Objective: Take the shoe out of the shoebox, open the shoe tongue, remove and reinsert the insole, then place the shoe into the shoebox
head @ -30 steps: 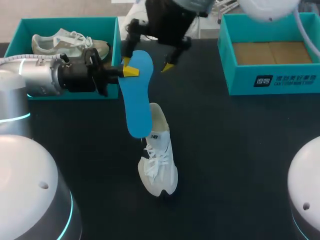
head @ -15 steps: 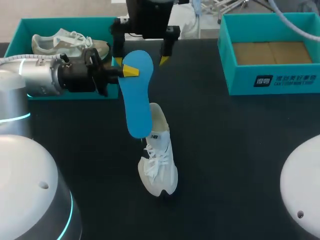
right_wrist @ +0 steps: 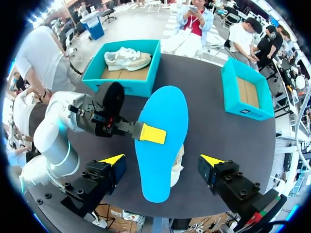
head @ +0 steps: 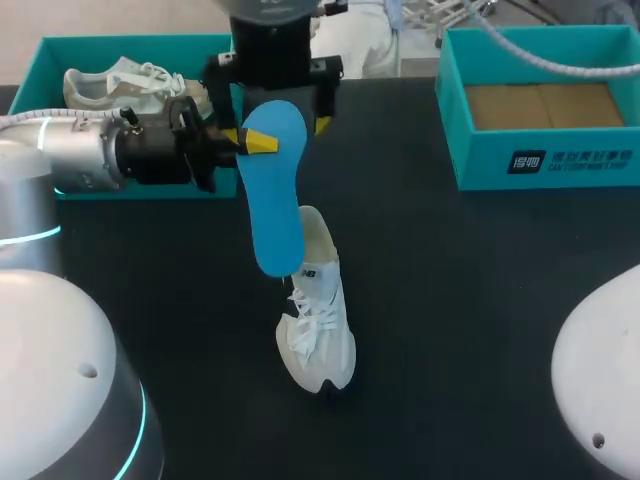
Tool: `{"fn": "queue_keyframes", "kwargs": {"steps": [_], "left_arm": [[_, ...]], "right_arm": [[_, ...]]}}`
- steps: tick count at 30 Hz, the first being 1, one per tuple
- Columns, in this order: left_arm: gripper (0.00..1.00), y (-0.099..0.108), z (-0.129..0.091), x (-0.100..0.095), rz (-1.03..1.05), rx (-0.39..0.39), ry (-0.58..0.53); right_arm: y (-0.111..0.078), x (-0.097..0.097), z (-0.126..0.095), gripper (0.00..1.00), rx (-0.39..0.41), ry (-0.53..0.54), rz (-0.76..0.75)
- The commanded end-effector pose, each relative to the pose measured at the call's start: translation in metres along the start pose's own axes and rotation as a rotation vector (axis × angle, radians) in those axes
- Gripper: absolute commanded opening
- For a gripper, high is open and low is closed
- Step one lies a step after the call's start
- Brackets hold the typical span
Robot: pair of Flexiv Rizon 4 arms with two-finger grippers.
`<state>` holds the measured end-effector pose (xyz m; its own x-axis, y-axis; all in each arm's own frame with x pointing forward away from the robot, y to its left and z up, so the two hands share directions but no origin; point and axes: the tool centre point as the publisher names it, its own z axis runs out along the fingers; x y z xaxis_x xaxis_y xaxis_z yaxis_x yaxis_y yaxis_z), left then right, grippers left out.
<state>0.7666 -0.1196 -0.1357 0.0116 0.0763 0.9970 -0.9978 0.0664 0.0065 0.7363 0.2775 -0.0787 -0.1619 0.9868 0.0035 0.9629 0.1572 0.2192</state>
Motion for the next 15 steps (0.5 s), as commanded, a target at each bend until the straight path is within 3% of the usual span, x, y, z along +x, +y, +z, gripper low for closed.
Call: {"fn": "queue_keyframes", "kwargs": {"steps": [1, 14, 15], "left_arm": [[0.0, 0.0014, -0.0004, 0.0002, 0.001, 0.003, 0.0], [0.0, 0.0014, -0.0004, 0.0002, 0.001, 0.003, 0.0], [0.0, 0.0014, -0.0004, 0.0002, 0.001, 0.003, 0.0]], "right_arm": [[0.0002, 0.0033, 0.0003, 1.0, -0.004, -0.04, 0.03], [0.0001, 0.0029, -0.0005, 1.0, -0.016, -0.017, 0.029], [0.0001, 0.0023, -0.0006, 1.0, -0.095, 0.087, 0.117]]}}
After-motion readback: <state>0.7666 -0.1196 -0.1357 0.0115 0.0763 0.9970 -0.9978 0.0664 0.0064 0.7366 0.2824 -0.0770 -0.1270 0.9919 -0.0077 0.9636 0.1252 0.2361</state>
